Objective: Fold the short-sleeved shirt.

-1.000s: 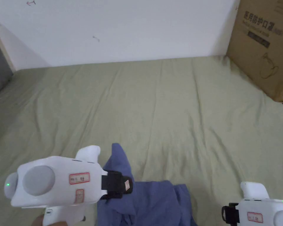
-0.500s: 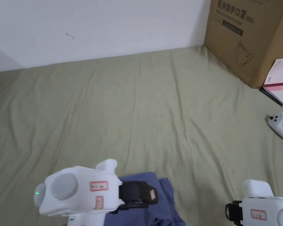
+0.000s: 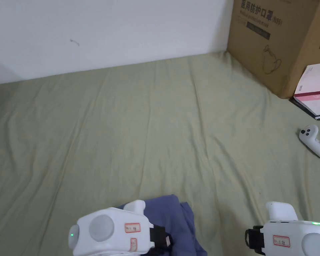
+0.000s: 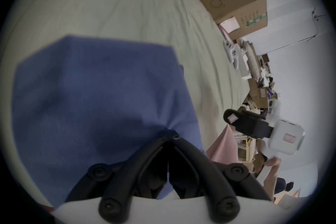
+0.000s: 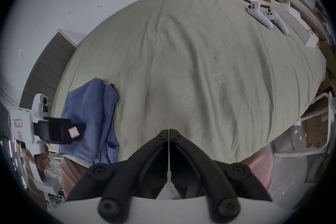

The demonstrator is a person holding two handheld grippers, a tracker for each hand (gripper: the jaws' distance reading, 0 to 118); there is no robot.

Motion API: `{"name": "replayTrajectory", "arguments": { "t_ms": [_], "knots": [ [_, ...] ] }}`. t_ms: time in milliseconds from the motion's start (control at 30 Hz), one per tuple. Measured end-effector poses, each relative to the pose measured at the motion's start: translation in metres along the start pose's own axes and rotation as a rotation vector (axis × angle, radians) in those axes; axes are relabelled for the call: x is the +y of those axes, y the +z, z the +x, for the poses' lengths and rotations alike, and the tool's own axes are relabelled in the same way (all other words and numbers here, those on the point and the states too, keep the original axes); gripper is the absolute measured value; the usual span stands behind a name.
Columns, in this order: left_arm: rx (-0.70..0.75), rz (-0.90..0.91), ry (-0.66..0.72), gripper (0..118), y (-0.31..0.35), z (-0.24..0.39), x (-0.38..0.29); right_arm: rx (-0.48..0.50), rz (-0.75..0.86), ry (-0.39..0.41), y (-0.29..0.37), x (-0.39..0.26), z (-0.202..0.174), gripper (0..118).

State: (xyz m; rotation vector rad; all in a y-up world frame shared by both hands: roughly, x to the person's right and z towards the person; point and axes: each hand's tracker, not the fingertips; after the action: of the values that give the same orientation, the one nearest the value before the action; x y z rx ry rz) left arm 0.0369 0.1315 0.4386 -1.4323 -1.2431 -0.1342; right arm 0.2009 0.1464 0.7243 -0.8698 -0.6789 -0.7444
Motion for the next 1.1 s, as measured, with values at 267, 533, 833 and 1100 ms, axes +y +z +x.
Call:
{"name": "replayTrajectory", "arguments": {
  "t_ms": [267,533,833,1100],
  "knots": [
    [-0.034,-0.065,-0.068,0,-0.024,0.026,-0.018,-0.012,-0.011,-0.014,0.000,-0.004,0.006,1],
    [-0.113,-0.063,-0.059,0,-0.017,0.030,-0.018,-0.004,-0.016,0.017,0.001,-0.001,-0.005,1],
    [-0.127,0.124,0.002,0,0.063,-0.016,-0.015,0.016,-0.015,0.085,0.004,0.006,-0.032,1],
    [-0.053,0.270,0.286,0,0.129,-0.131,-0.039,0.123,-0.027,0.255,-0.008,0.022,-0.107,1]
  ]
}}
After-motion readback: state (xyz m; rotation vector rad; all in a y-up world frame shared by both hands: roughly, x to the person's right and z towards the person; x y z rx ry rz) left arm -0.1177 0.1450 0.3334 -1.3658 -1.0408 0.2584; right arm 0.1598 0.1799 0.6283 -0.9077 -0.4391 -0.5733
